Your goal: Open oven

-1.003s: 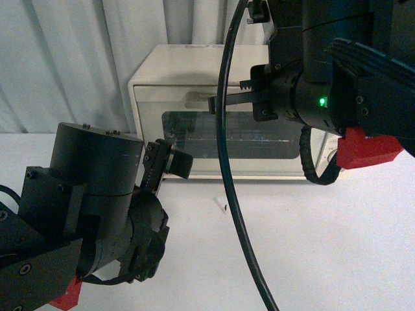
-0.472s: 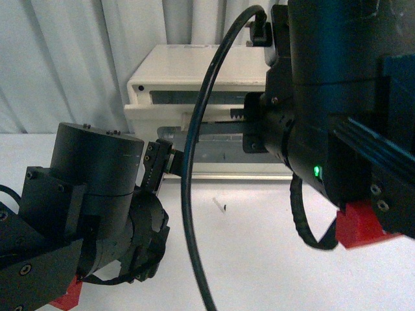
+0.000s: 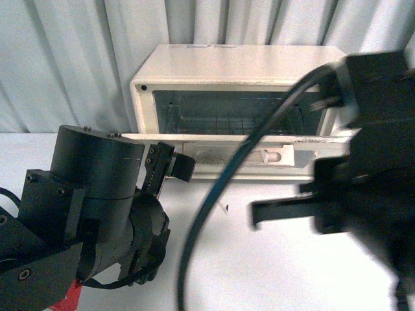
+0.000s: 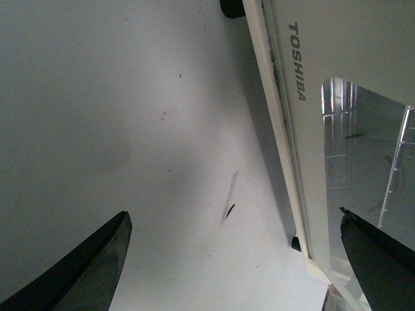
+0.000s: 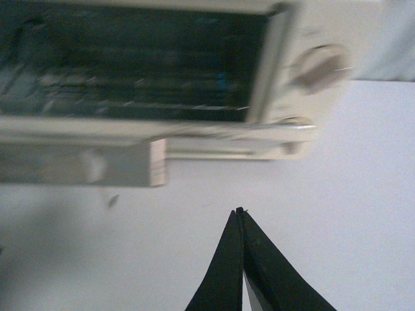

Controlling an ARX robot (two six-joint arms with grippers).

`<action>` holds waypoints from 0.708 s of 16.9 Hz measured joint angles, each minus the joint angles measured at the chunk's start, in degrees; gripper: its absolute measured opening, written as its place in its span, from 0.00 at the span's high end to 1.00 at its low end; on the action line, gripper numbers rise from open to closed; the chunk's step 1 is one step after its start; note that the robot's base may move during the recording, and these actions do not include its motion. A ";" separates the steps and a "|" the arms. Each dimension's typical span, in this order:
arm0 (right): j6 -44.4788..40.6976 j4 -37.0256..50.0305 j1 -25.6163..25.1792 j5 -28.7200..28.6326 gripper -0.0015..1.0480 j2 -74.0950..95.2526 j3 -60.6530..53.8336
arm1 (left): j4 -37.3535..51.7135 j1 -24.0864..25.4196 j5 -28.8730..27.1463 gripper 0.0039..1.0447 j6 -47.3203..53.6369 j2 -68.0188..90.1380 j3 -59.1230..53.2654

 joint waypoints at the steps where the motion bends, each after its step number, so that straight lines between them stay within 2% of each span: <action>1: 0.04 -2.05 -1.68 3.85 0.98 -6.14 -3.04 | 0.02 0.00 0.00 0.06 -0.02 0.00 0.00; 3: 1.92 -10.95 -4.02 10.84 0.98 -18.78 -10.47 | 0.02 0.00 0.00 0.06 -0.02 0.00 0.00; 5: 8.52 -27.32 -7.37 14.64 0.98 -33.77 -18.29 | -0.02 0.00 0.02 0.06 -0.02 0.00 0.00; 6: 12.33 -33.55 -8.94 14.34 0.92 -40.00 -19.96 | 0.00 0.00 0.00 0.06 -0.02 0.00 0.00; 8: 24.33 -47.60 -14.47 8.44 0.73 -55.47 -22.47 | -0.02 0.00 -0.04 0.06 -0.02 0.00 0.00; 9: 28.11 -50.90 -16.41 6.23 0.64 -58.82 -23.21 | -0.02 0.00 -0.04 0.06 -0.02 0.00 0.00; 11: 31.76 -51.65 -16.68 5.03 0.45 -57.77 -23.32 | 0.00 0.00 -0.11 0.06 -0.02 0.00 0.00; 12: 28.98 -38.77 -18.43 -0.66 0.47 -59.45 -27.15 | -0.04 0.00 0.04 0.06 0.00 0.00 0.00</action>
